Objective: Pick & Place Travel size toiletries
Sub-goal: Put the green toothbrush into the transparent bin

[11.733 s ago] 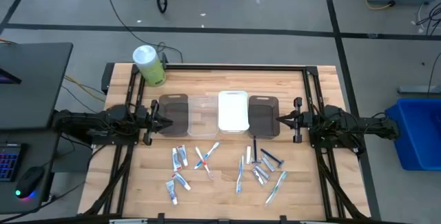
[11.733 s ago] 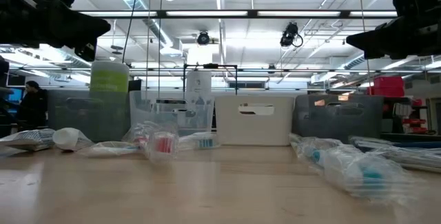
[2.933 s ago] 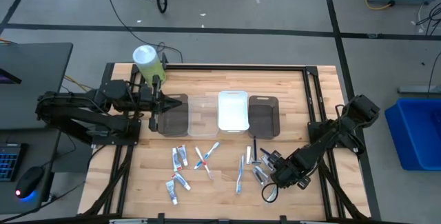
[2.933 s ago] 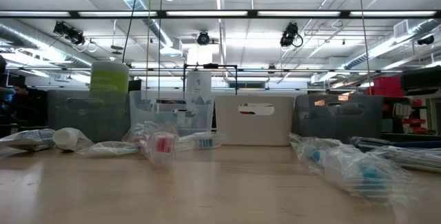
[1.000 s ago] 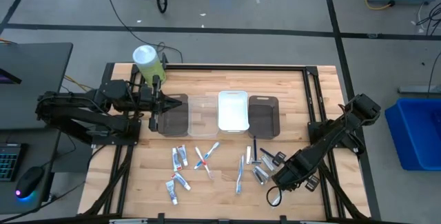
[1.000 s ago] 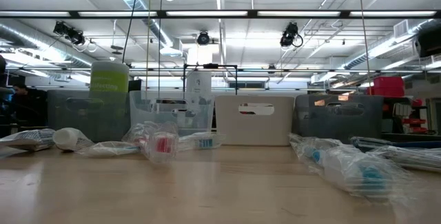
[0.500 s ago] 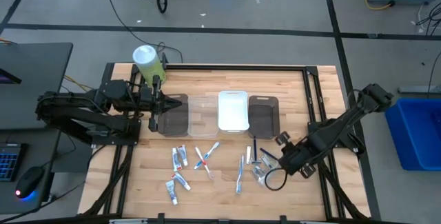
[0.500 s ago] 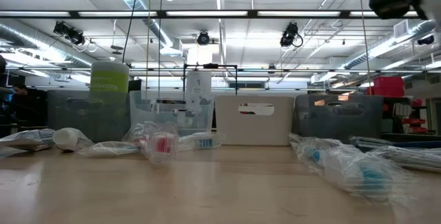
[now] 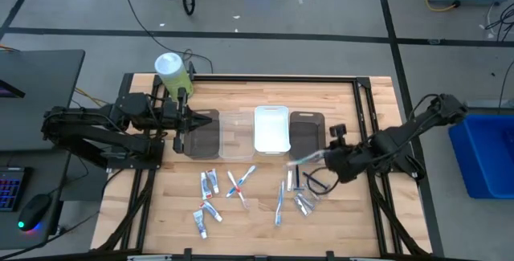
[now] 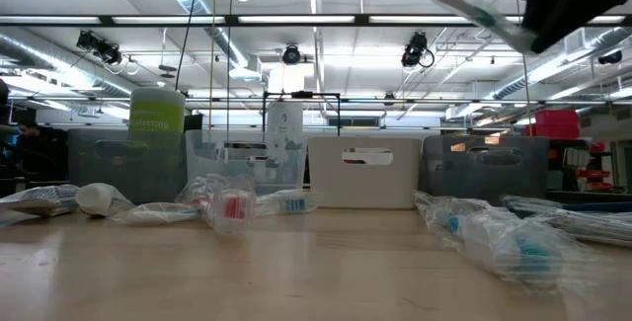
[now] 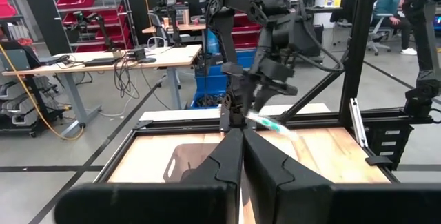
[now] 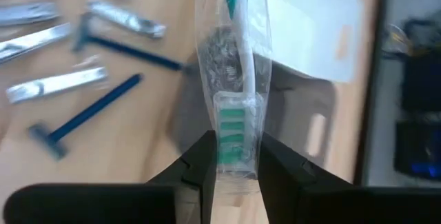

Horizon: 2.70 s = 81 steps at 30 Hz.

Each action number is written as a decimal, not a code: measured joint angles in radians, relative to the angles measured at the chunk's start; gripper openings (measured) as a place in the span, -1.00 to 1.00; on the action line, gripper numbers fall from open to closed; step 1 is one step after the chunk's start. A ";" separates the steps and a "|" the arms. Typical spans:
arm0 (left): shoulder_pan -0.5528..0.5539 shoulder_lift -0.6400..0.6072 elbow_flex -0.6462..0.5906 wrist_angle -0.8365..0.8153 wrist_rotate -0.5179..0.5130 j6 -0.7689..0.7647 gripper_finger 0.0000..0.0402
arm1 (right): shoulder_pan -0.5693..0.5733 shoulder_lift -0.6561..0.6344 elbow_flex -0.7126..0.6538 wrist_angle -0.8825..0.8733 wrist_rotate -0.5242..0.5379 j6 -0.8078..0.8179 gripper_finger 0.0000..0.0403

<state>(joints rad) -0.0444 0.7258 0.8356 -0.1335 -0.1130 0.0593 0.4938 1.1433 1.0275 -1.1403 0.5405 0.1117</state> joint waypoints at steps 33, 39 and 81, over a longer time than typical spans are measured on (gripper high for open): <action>0.000 0.000 0.000 0.027 -0.004 0.008 -0.89 | -0.187 -0.001 0.000 0.342 -0.100 0.849 -0.55; 0.000 0.000 0.000 0.027 -0.004 0.008 -0.89 | -0.242 0.002 0.000 0.452 -0.212 0.852 -0.54; 0.000 0.023 -0.001 0.049 -0.029 -0.123 -0.89 | -0.486 0.205 -0.001 0.972 -0.518 0.585 -0.56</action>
<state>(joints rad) -0.0448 0.7488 0.8347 -0.0845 -0.1424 -0.0633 0.0074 1.3487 1.0267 -0.1685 0.0223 0.6964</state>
